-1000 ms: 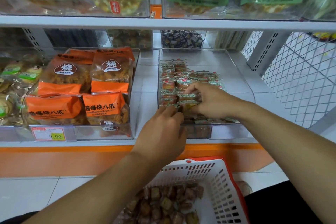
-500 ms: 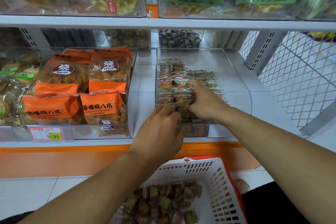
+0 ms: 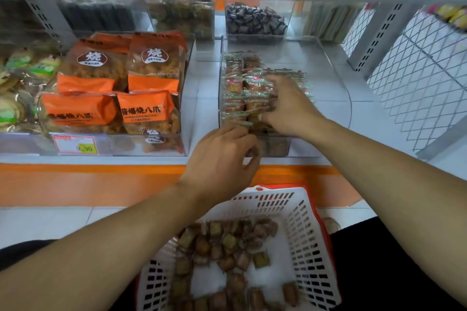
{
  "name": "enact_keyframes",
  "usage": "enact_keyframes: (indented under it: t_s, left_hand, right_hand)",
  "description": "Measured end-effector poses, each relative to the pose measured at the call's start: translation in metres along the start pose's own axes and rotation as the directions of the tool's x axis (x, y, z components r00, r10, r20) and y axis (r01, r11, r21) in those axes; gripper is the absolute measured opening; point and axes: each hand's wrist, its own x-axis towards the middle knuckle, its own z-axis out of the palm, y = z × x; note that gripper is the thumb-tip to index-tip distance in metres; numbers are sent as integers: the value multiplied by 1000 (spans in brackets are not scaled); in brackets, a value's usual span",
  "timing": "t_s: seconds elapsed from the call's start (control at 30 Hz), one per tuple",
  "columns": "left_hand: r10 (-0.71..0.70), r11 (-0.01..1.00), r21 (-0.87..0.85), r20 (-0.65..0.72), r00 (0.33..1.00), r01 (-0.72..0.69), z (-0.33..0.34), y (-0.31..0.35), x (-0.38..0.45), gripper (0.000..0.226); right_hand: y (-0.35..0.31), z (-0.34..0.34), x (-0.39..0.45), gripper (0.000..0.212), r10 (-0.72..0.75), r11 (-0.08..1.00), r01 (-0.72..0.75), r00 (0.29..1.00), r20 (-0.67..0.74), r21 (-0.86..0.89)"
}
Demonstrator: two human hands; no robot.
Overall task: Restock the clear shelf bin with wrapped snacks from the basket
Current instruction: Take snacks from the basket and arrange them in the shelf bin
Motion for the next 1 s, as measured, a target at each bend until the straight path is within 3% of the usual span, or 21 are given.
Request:
enact_keyframes:
  t_s: [0.07, 0.1, 0.17, 0.2, 0.27, 0.33, 0.37, 0.4, 0.47, 0.5, 0.6, 0.7, 0.77, 0.87, 1.0]
  left_hand:
    - [-48, 998, -41, 91, 995, 52, 6, 0, -10, 10]
    - [-99, 992, -54, 187, 977, 110, 13, -2, -18, 11]
    - [-208, 973, 0, 452, 867, 233, 31, -8, -42, 12]
    - [-252, 960, 52, 583, 773, 274, 42, -11, -57, 13]
    - [-284, 936, 111, 797, 533, 333, 67, -21, -94, 22]
    - [-272, 909, 134, 908, 318, 396, 93, -33, -132, 33]
    - [-290, 888, 175, 930, 225, 424, 105, -38, -151, 40]
    - [-325, 858, 226, 934, 147, 461, 116, -43, -170, 49]
    - [-387, 767, 290, 920, 52, 573, 137, -49, -210, 60]
    - [-418, 729, 317, 908, 26, 607, 148, -52, -228, 61]
    - [-501, 683, 388, 866, 10, 619, 174, -57, -272, 71]
    - [-472, 729, 370, 881, 31, 576, 195, -61, -293, 93]
    - [-443, 756, 339, 894, 58, 560, 209, -61, -302, 100]
    - [-410, 721, 325, 912, -2, 612, 230, -51, -309, 101]
    - [-435, 682, 329, 901, 0, 653, 247, -47, -305, 100]
  right_hand:
    - [-8, -5, -16, 54, -201, 980, 194, 954, -221, -53]
    - [-12, -7, -27, 39, -327, 942, 332, 884, -334, -44]
    - [-16, -1, -50, 21, -506, 818, 575, 734, -453, 16]
    - [-13, 11, -64, 17, -560, 769, 637, 706, -434, 46]
    - [3, 47, -95, 15, -616, 765, 640, 759, -212, 71]
    - [42, 98, -122, 15, -489, 854, 518, 835, 254, -59]
    - [67, 123, -132, 15, -301, 888, 428, 819, 488, -170]
    - [94, 147, -143, 13, -90, 917, 320, 749, 656, -240]
    - [141, 187, -165, 5, 144, 971, 69, 604, 784, -231]
    - [160, 204, -177, 5, 191, 977, -37, 600, 777, -211]
    - [196, 249, -211, 72, 326, 944, -272, 670, 667, -188]
    - [214, 286, -223, 104, 314, 949, -190, 632, 709, -251]
    - [221, 304, -222, 113, 267, 959, -90, 597, 757, -268]
    - [223, 319, -220, 126, 224, 963, 8, 540, 811, -271]
    - [223, 330, -222, 104, 81, 967, 161, 538, 839, -197]
